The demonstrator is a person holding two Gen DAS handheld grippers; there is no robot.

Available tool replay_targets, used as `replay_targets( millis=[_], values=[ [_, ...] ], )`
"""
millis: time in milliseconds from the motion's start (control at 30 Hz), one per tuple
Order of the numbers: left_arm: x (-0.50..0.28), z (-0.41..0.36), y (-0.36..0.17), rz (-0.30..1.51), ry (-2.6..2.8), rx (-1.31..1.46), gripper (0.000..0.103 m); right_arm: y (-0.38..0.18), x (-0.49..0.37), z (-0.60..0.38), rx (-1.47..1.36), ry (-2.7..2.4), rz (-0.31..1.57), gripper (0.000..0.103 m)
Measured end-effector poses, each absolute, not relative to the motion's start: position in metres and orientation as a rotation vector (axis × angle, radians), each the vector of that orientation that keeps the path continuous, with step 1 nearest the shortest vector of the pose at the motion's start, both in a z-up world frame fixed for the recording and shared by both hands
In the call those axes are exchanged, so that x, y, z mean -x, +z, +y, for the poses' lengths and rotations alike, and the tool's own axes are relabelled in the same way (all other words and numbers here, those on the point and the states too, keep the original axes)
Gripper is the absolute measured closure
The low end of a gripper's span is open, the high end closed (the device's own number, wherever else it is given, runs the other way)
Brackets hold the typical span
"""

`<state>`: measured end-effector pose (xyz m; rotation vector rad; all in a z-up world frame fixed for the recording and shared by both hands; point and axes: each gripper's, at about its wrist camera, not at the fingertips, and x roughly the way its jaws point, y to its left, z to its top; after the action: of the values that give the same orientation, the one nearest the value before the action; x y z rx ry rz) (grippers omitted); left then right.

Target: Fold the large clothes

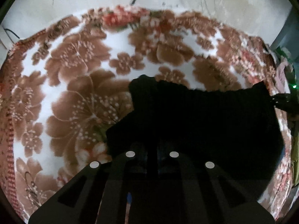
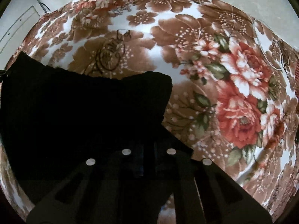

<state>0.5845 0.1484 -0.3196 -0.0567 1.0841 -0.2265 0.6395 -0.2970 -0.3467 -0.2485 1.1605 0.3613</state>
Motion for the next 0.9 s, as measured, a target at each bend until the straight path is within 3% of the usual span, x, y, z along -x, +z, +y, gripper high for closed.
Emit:
replay_targets(
  millis=[200,400,467,500,567,633,667,733,800,867,900],
  values=[
    [-0.573,0.16,-0.311,1.072,-0.194,0.164,0.098,-0.311,-0.624,-0.3,0.257,0.343,1.122,0.096],
    [-0.587,0.155,-0.369,1.141,-0.16,0.068,0.094,-0.379,-0.643,-0.294,0.326,0.318,1.199,0.093],
    [-0.587,0.154,-0.378,1.144,-0.146,0.031,0.088,-0.391,-0.642,-0.29,0.349,0.306,1.2,0.085],
    [-0.586,0.156,-0.381,1.147,-0.13,0.018,0.078,-0.392,-0.64,-0.29,0.363,0.291,1.188,0.083],
    [-0.582,0.159,-0.377,1.139,-0.109,0.003,0.065,-0.391,-0.638,-0.293,0.362,0.263,1.179,0.057],
    [-0.573,0.166,-0.36,1.099,-0.071,0.001,0.047,-0.386,-0.635,-0.303,0.368,0.207,1.176,0.045],
    [-0.568,0.168,-0.349,1.075,-0.055,-0.006,0.043,-0.382,-0.633,-0.308,0.365,0.183,1.177,0.041],
    [-0.551,0.167,-0.319,1.005,-0.041,-0.004,0.019,-0.367,-0.624,-0.316,0.342,0.126,1.172,0.04],
    [-0.532,0.153,-0.294,0.935,-0.023,-0.041,0.009,-0.349,-0.609,-0.314,0.318,0.111,1.128,0.035],
    [-0.511,0.124,-0.278,0.879,-0.048,-0.084,0.005,-0.324,-0.581,-0.291,0.3,0.133,1.036,0.007],
    [-0.503,0.11,-0.275,0.859,-0.07,-0.088,0.005,-0.317,-0.57,-0.279,0.297,0.148,0.996,0.004]
  ],
)
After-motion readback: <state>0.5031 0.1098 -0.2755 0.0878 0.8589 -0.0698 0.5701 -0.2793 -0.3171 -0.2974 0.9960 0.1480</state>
